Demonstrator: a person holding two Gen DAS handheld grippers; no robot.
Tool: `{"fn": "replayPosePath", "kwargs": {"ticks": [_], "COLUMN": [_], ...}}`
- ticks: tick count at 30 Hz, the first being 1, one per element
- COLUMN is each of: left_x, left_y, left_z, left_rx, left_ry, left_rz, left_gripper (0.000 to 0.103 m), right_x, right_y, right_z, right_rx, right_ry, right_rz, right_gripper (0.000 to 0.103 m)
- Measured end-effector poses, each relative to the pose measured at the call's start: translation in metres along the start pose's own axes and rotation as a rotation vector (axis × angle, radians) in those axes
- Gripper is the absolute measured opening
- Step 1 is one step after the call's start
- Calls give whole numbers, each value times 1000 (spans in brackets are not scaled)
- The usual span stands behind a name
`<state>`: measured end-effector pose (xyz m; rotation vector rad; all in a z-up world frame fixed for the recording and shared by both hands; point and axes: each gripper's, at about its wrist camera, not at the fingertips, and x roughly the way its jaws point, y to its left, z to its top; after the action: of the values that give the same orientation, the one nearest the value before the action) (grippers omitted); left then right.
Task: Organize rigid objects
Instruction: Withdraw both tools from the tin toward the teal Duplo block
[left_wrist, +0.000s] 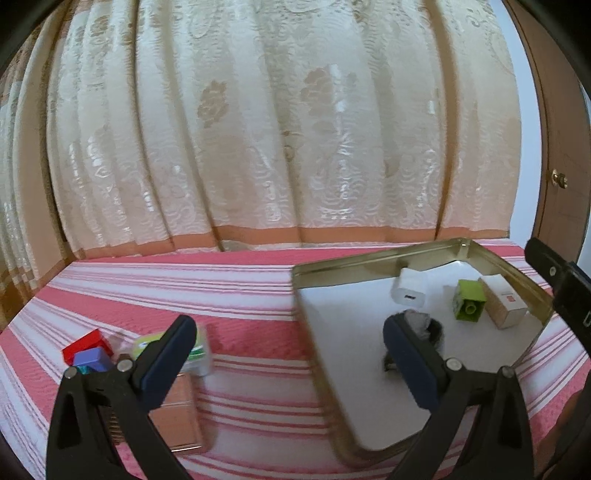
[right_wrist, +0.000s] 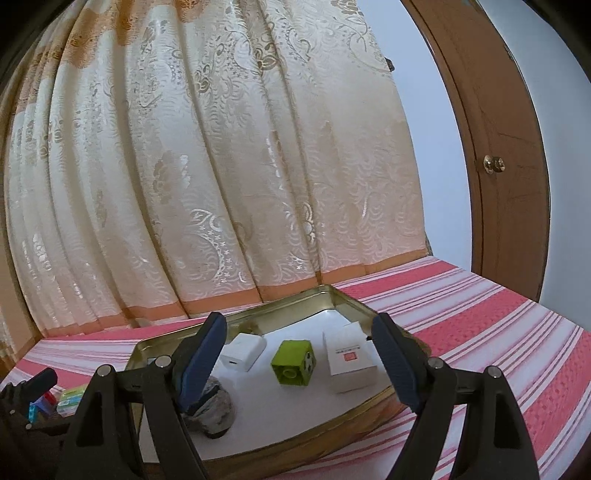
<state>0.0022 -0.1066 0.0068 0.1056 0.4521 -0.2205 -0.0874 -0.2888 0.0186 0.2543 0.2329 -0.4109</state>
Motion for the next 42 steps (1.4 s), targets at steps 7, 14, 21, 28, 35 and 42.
{"fn": "replayPosePath", "kwargs": {"ticks": [7, 14, 21, 28, 35, 42], "left_x": [-2, -4, -4, -6, -8, 0], "left_y": [34, 65, 94, 114, 141, 187], "left_z": [-5, -8, -13, -14, -17, -27], "left_rx": [-45, -72, -105, -108, -133, -244], "left_ry": [21, 37, 62, 64, 82, 169], "left_rz": [44, 77, 103, 120, 138, 144], "left_gripper": [103, 103, 102, 102, 102, 99], "right_x": [-8, -16, -20, -21, -26, -29], "right_y": [22, 60, 95, 128, 154, 168], "right_z": [-6, -16, -26, -34, -40, -44], "right_rx": [-4, -44, -66, -80, -103, -127], "right_ry": [16, 31, 59, 92, 107, 128], "right_rz": [39, 109, 175, 225, 262, 283], "right_gripper": [83, 83, 83, 83, 83, 83]}}
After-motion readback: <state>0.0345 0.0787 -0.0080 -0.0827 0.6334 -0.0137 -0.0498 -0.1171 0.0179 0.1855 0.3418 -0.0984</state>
